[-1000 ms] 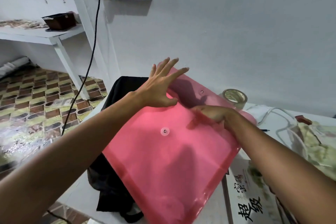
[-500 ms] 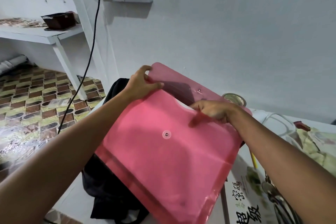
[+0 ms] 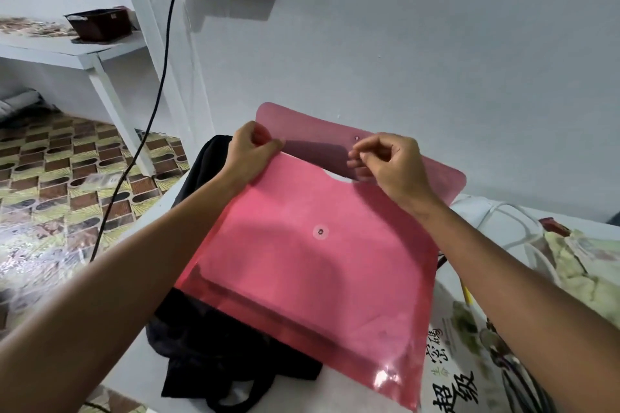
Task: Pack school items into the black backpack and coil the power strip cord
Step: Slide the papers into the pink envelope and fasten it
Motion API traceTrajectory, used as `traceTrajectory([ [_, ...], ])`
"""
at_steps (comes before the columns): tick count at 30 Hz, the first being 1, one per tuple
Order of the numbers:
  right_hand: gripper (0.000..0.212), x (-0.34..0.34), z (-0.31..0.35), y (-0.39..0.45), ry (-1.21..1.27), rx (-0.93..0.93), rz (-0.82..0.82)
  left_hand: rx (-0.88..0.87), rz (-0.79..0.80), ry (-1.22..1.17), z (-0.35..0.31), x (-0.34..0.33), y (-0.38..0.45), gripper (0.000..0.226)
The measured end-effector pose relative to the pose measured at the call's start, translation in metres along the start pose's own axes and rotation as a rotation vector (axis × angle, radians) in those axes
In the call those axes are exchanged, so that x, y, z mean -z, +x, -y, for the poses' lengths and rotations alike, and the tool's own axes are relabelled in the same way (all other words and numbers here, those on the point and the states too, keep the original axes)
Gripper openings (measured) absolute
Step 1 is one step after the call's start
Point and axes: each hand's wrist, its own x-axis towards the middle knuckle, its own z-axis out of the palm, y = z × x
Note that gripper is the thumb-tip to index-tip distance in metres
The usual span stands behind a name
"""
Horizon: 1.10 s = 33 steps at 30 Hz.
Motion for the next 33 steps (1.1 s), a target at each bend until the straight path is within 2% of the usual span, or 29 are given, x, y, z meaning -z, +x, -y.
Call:
traceTrajectory([
  [4, 0.023, 0.002, 0.010, -0.001, -0.075, 0.204, -0.168, 0.045, 0.028, -0.047, 0.003, 0.001, -0.008, 0.006],
  [6, 0.024, 0.003, 0.011, 0.003, -0.164, 0.270, -0.223, 0.054, 0.038, -0.171, 0.007, 0.003, -0.012, 0.014],
  [8, 0.027, 0.001, 0.009, 0.007, -0.286, 0.228, -0.214, 0.111, 0.026, -0.300, 0.011, 0.004, -0.014, 0.029],
  [10, 0.025, 0.000, 0.003, 0.009, -0.377, 0.073, -0.039, 0.186, 0.034, -0.362, 0.016, 0.005, -0.013, 0.040],
  [13, 0.022, 0.000, -0.010, 0.002, -0.434, -0.150, 0.404, 0.257, 0.106, -0.468, 0.019, 0.011, -0.012, 0.059],
  [15, 0.020, -0.002, -0.014, -0.005, -0.430, -0.181, 0.510, 0.267, 0.176, -0.476, 0.016, 0.018, -0.014, 0.058],
  [16, 0.019, -0.003, -0.013, -0.008, -0.405, -0.187, 0.518, 0.233, 0.215, -0.416, 0.017, 0.021, -0.014, 0.047],
  [18, 0.022, -0.005, -0.012, -0.011, -0.353, -0.224, 0.547, 0.098, 0.360, -0.077, 0.017, 0.028, -0.013, 0.022],
  [19, 0.025, -0.007, -0.010, -0.012, -0.347, -0.249, 0.584, 0.029, 0.452, 0.102, 0.017, 0.030, -0.011, 0.017],
  [21, 0.028, -0.010, -0.007, -0.015, -0.368, -0.285, 0.677, -0.051, 0.583, 0.373, 0.015, 0.027, -0.008, 0.022],
  [23, 0.025, -0.015, -0.009, -0.018, -0.430, -0.290, 0.737, -0.184, 0.633, 0.576, 0.004, 0.018, -0.013, 0.028],
  [25, 0.024, -0.018, -0.014, -0.021, -0.533, -0.275, 0.744, -0.313, 0.693, 0.671, -0.009, 0.005, -0.024, 0.038],
  [27, 0.023, -0.017, -0.014, -0.023, -0.611, -0.248, 0.718, -0.372, 0.790, 0.692, -0.018, -0.009, -0.035, 0.040],
  [33, 0.025, -0.013, -0.007, -0.031, -0.658, -0.238, 0.749, -0.353, 0.975, 0.664, -0.023, -0.040, -0.057, 0.032],
])
